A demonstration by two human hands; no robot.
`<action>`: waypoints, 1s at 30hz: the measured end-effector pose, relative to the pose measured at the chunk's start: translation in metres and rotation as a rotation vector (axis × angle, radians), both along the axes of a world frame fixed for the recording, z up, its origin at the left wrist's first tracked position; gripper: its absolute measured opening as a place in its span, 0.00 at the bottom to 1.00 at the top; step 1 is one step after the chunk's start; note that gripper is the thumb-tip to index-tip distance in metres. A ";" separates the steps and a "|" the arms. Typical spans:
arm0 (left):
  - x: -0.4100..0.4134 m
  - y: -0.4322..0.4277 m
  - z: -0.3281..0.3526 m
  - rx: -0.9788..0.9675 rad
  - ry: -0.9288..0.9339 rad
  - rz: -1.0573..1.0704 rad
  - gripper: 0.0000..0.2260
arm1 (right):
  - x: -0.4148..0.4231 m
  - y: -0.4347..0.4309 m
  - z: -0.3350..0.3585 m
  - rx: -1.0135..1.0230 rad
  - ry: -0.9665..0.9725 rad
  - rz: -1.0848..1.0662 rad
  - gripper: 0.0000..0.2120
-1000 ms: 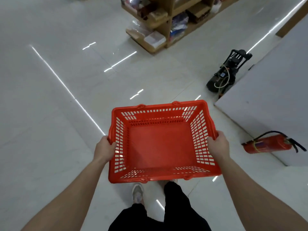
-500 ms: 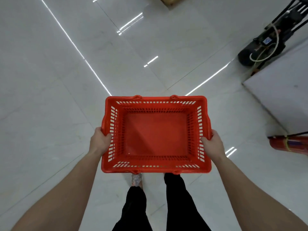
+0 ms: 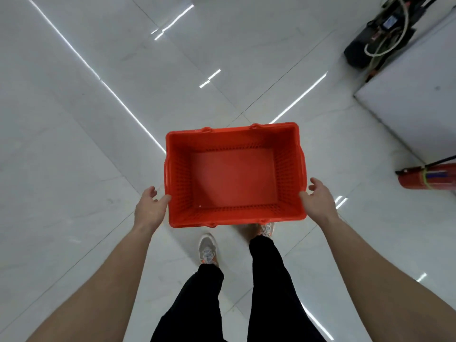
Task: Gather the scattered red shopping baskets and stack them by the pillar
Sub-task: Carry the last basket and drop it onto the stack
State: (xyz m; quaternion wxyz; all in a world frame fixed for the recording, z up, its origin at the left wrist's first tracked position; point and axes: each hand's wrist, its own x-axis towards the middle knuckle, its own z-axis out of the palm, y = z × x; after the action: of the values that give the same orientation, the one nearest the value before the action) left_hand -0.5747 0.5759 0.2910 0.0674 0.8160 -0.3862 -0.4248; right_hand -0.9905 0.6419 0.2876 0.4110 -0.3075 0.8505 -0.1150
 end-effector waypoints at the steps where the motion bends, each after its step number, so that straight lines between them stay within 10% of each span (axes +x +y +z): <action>1: 0.005 0.008 0.003 -0.002 0.005 -0.020 0.30 | 0.005 0.008 0.003 0.006 0.014 -0.018 0.30; 15: 0.062 0.152 -0.054 0.042 0.027 -0.154 0.36 | 0.051 0.175 -0.062 0.034 -0.001 -0.169 0.32; 30: -0.008 0.184 -0.253 -0.391 0.109 0.044 0.45 | 0.054 0.192 -0.263 -0.358 -0.080 -0.232 0.46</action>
State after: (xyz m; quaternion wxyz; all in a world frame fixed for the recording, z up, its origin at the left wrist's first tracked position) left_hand -0.5828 0.7603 0.0383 0.2547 0.7712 -0.4394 -0.3838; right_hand -0.9370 0.8339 0.0246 0.3674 -0.2706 0.8292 -0.3229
